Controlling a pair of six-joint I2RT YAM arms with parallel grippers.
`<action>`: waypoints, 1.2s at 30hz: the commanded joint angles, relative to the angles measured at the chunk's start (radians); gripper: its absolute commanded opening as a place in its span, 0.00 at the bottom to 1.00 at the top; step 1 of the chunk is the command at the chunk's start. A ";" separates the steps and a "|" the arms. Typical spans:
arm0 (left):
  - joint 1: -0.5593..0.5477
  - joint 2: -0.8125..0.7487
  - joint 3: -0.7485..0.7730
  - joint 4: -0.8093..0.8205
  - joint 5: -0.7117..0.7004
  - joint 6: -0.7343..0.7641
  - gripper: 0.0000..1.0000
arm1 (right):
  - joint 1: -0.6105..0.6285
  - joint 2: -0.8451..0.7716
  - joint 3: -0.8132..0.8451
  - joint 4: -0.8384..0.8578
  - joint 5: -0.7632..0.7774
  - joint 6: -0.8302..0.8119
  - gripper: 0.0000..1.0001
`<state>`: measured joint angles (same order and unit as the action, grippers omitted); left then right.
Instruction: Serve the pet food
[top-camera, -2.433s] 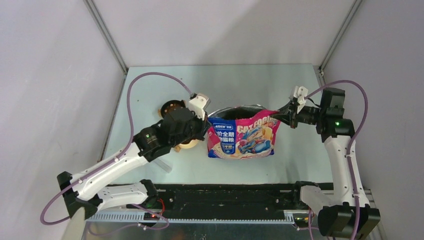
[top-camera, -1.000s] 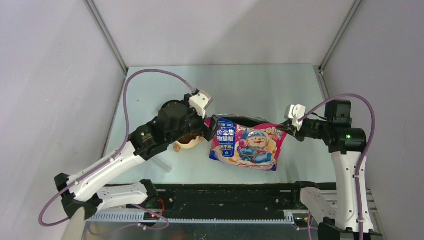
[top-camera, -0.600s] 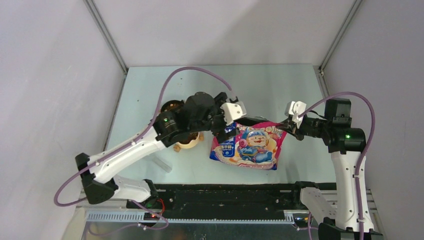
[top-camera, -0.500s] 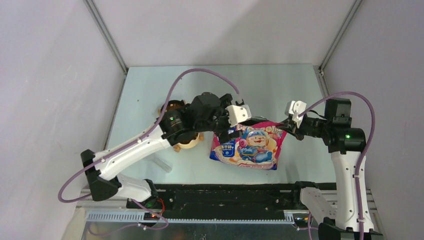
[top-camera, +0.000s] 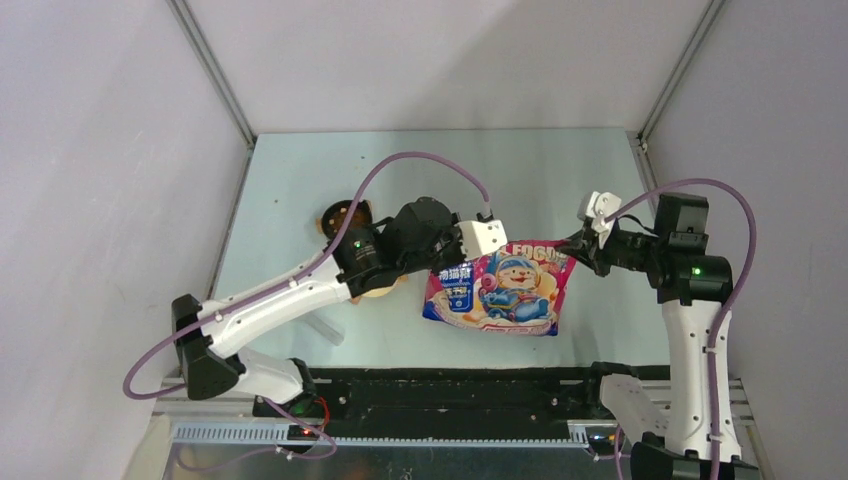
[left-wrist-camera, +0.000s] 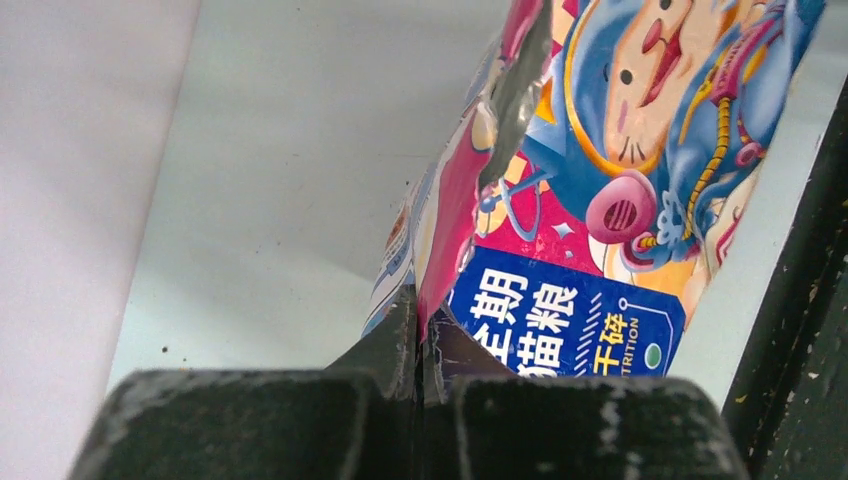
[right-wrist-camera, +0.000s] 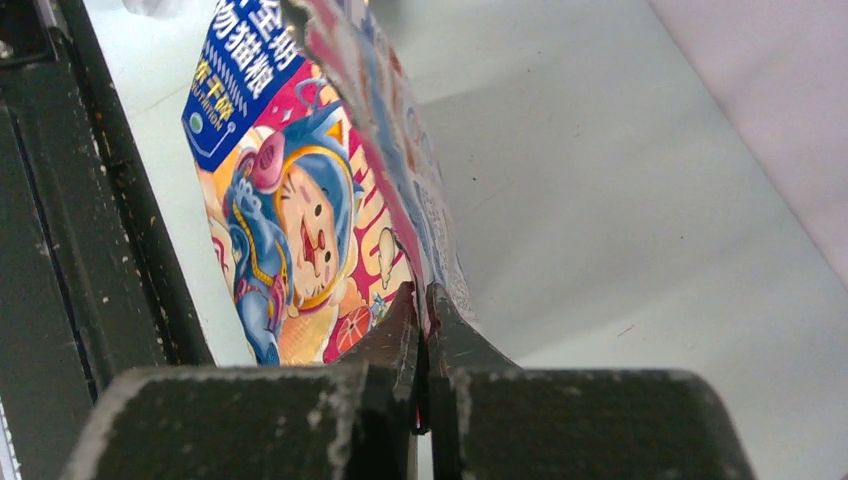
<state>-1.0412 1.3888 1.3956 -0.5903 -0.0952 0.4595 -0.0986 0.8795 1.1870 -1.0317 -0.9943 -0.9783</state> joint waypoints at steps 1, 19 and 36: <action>0.015 -0.164 -0.083 0.090 -0.168 -0.064 0.00 | -0.122 -0.018 0.068 0.371 -0.060 0.121 0.00; -0.013 -0.217 -0.048 0.047 0.009 -0.065 0.00 | 0.088 -0.003 0.068 0.074 -0.023 -0.429 0.17; -0.031 -0.195 -0.017 0.045 0.035 -0.043 0.00 | 0.424 0.106 0.069 0.106 0.102 -0.305 0.47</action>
<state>-1.0679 1.2415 1.3136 -0.6456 -0.0410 0.3882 0.2726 0.9676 1.2236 -0.9939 -0.9253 -1.3556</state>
